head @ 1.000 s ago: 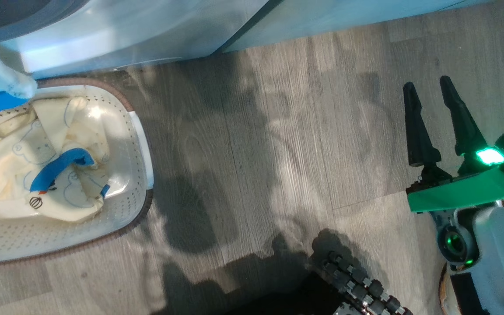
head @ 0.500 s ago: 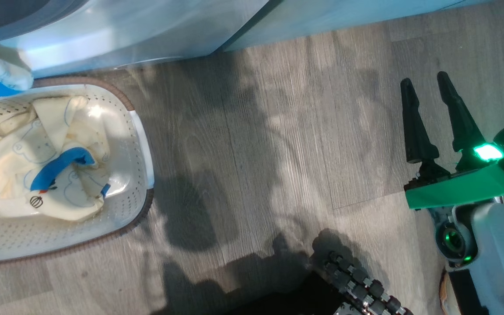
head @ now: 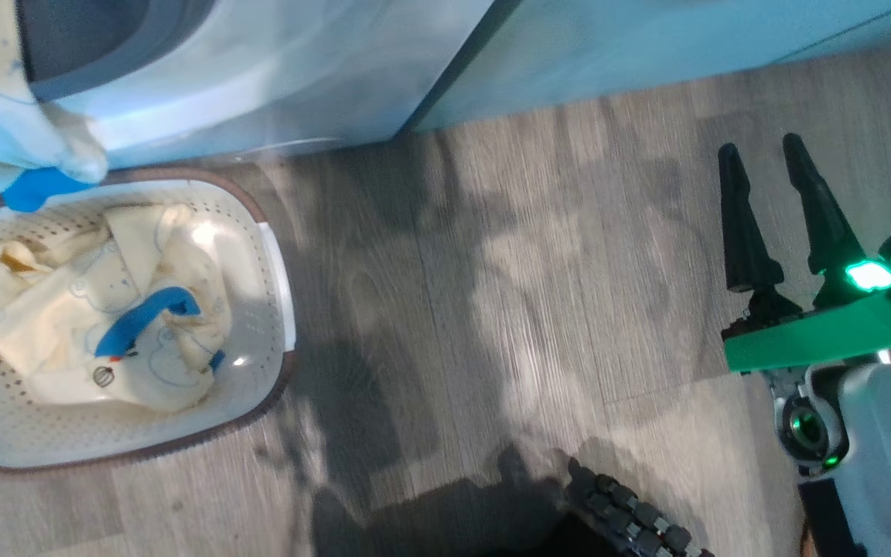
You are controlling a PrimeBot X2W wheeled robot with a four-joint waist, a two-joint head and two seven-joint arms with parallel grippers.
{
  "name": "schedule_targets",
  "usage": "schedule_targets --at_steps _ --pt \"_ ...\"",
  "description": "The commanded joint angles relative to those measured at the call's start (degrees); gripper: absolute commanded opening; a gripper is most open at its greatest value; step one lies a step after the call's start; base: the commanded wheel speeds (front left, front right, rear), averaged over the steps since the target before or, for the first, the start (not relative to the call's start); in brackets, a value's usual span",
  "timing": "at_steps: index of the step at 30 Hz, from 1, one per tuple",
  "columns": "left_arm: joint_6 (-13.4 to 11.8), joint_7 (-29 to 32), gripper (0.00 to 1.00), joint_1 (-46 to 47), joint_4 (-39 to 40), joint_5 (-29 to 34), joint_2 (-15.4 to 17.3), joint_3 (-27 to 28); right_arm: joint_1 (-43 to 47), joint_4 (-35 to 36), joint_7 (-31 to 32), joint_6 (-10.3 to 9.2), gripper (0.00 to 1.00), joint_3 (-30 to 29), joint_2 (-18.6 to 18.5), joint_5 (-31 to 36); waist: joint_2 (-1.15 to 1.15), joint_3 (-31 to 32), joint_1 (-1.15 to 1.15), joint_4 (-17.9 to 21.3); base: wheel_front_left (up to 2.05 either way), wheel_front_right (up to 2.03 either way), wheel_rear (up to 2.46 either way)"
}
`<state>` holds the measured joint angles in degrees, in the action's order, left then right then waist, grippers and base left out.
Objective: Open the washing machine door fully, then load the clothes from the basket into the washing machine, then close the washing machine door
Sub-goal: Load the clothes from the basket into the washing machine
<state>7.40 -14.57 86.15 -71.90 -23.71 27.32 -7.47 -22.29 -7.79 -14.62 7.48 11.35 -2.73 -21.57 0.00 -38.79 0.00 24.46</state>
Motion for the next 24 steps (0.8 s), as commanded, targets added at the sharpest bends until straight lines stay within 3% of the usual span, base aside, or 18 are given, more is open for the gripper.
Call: schedule_targets --at_steps 1,13,24 --pt "0.0 0.2 1.00 -0.1 1.2 -0.1 1.6 0.1 2.1 1.2 -0.4 0.01 1.00 0.5 -0.1 0.3 0.00 1.2 0.00 -0.7 0.00 0.00 0.00" --pt "0.1 -0.4 1.00 -11.0 0.7 -2.4 -1.7 -0.3 5.1 0.0 -0.4 0.01 1.00 0.4 -0.2 1.5 0.00 9.4 0.00 -3.0 0.00 0.00 0.00" --pt "-0.9 -0.4 1.00 -30.3 15.4 -3.0 -5.4 4.7 9.2 -0.6 -0.4 0.01 1.00 -0.3 -1.4 1.8 0.00 16.9 0.00 -5.7 0.00 0.00 0.00"
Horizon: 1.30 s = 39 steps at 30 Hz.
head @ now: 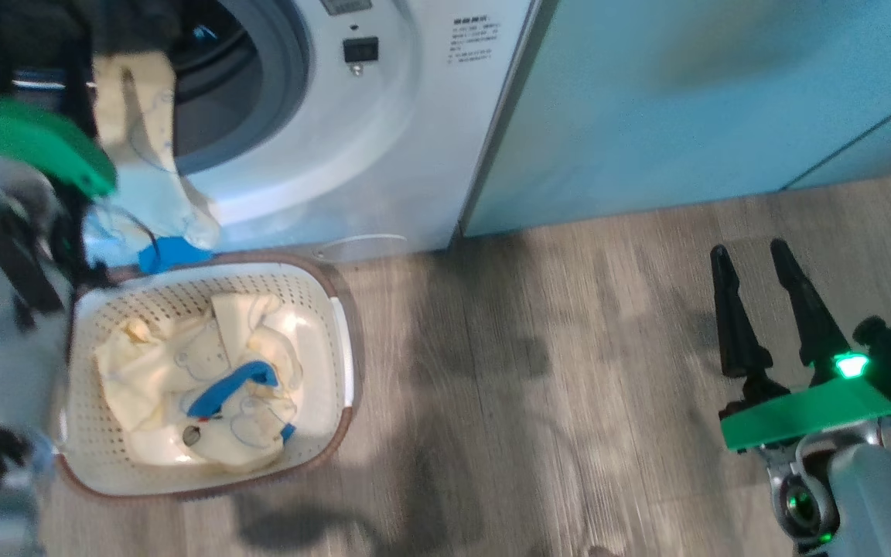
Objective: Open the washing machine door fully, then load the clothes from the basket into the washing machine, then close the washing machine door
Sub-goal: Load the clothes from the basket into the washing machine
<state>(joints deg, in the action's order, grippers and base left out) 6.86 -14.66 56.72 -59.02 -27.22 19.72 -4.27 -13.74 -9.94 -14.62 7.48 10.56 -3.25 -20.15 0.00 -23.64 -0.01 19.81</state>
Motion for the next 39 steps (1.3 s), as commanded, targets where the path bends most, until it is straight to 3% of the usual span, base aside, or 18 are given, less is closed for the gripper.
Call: schedule_targets --at_steps 1,14,23,30,39 --pt "-0.6 -0.3 1.00 -2.8 3.9 0.6 1.7 2.0 0.9 1.4 -0.4 0.01 1.00 0.5 -1.0 0.4 0.00 2.4 0.01 -1.1 0.00 0.00 0.00" --pt "-3.0 -0.3 1.00 -27.9 24.3 4.8 -3.7 6.4 4.3 1.9 -0.4 0.01 1.00 0.2 -1.5 0.6 0.00 7.3 0.01 -3.1 0.00 0.00 0.00" --pt "-3.8 -0.3 1.00 -41.4 33.0 6.5 -7.3 9.2 5.5 1.8 -0.4 0.01 1.00 0.3 -1.5 0.6 0.00 8.8 0.01 -3.8 0.00 0.00 0.00" --pt "-3.1 -0.3 1.00 -45.6 35.5 7.2 -8.7 11.5 6.0 2.2 -0.4 0.01 1.00 -0.1 -1.7 0.5 0.00 8.6 0.01 -4.2 0.00 0.00 0.00" --pt "-2.5 -0.3 1.00 -44.1 34.8 8.4 -8.7 12.0 5.2 2.2 -0.4 0.01 1.00 0.6 -1.1 0.2 0.00 6.7 0.01 -3.9 0.00 0.00 0.00"
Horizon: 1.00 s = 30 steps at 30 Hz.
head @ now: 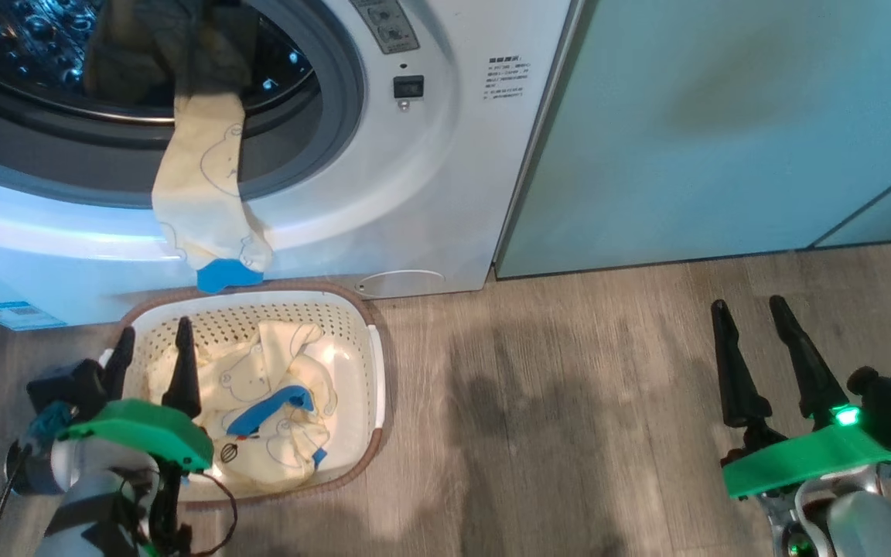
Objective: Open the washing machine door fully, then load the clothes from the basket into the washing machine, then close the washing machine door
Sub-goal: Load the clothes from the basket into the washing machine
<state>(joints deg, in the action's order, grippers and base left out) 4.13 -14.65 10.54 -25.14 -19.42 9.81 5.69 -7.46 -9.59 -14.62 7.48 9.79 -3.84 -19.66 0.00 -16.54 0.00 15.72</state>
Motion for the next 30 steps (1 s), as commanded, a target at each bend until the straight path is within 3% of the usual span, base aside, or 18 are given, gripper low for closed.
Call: schedule_targets --at_steps 1,15,30 --pt "0.4 -0.3 1.00 2.7 0.3 0.7 1.3 1.8 -1.1 1.8 -0.4 0.01 1.00 1.4 -0.5 -0.3 0.00 -0.7 0.00 0.3 0.00 0.00 0.00" --pt "0.9 1.7 1.00 15.2 -11.7 0.8 2.5 -1.0 -3.4 2.2 -0.4 0.01 1.00 1.9 -0.1 -0.6 0.00 -6.0 0.00 3.2 0.00 0.00 0.00" --pt "2.3 1.1 1.00 30.7 -28.7 -0.4 10.9 -0.5 -6.4 3.4 -0.4 0.01 1.00 1.7 0.4 -0.4 0.00 -14.2 0.00 5.5 0.00 0.00 0.00"
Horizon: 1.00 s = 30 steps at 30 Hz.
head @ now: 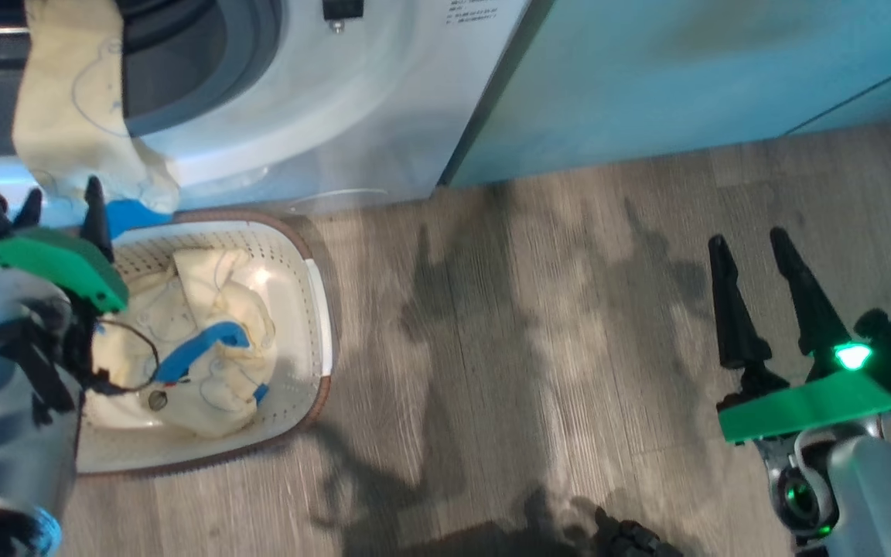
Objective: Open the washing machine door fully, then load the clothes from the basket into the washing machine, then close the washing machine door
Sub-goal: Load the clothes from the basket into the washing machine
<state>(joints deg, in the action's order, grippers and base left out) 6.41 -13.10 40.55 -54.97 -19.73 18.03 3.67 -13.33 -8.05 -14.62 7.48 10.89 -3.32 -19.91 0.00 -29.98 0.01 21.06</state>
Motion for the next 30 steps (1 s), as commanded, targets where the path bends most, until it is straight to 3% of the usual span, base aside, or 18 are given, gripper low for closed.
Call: schedule_targets --at_steps 1,9,21,22,23,24,25,27,30 --pt "0.1 -0.6 1.00 1.5 0.4 -0.2 3.0 1.5 -0.6 1.9 -0.4 0.01 1.00 0.5 -0.1 -0.1 0.00 -1.1 -0.01 0.1 0.00 0.00 0.00" --pt "0.7 -1.2 1.00 6.4 -4.1 -0.8 4.7 0.1 -1.7 2.2 -0.4 0.01 1.00 0.6 0.0 0.1 0.00 -3.4 -0.01 -0.3 0.00 0.00 0.00" --pt "1.1 -1.8 1.00 7.5 -3.6 -2.9 4.3 -8.4 -2.4 1.3 -0.4 0.01 1.00 0.9 0.0 0.3 0.00 -3.8 -0.01 -1.0 0.00 0.00 0.00" --pt "1.1 -1.8 0.91 7.3 -3.4 -3.4 4.4 -9.0 -2.4 1.2 -0.4 0.01 1.00 0.9 0.0 0.3 0.00 -3.7 -0.01 -1.0 0.00 0.00 0.00" --pt "1.1 -1.8 0.91 7.3 -3.4 -3.4 4.4 -9.0 -2.4 1.2 -0.4 0.01 1.00 0.9 0.0 0.3 0.00 -3.7 -0.01 -1.0 0.00 0.00 0.00" --pt "1.1 -1.8 0.73 7.2 -3.3 -3.9 4.6 -9.6 -2.4 1.1 -0.4 0.01 1.00 0.9 0.0 0.4 0.00 -3.5 -0.01 -1.0 0.00 0.00 0.00" --pt "1.1 -1.8 0.44 7.1 -3.1 -4.3 4.7 -10.3 -2.4 1.0 -0.4 0.01 1.00 1.0 0.0 0.4 0.00 -3.4 -0.01 -1.0 0.00 0.00 0.00" --pt "1.1 -1.8 0.00 6.8 -2.9 -5.2 5.1 -11.4 -2.3 0.8 -0.4 0.01 1.00 1.0 -0.1 0.4 0.00 -3.1 -0.01 -1.0 0.00 0.00 0.00" --pt "1.1 -1.9 0.00 6.4 -2.6 -6.4 5.4 -12.7 -2.2 0.6 -0.4 0.01 1.00 1.1 -0.2 0.4 0.00 -2.6 -0.01 -1.0 0.00 0.00 0.00"
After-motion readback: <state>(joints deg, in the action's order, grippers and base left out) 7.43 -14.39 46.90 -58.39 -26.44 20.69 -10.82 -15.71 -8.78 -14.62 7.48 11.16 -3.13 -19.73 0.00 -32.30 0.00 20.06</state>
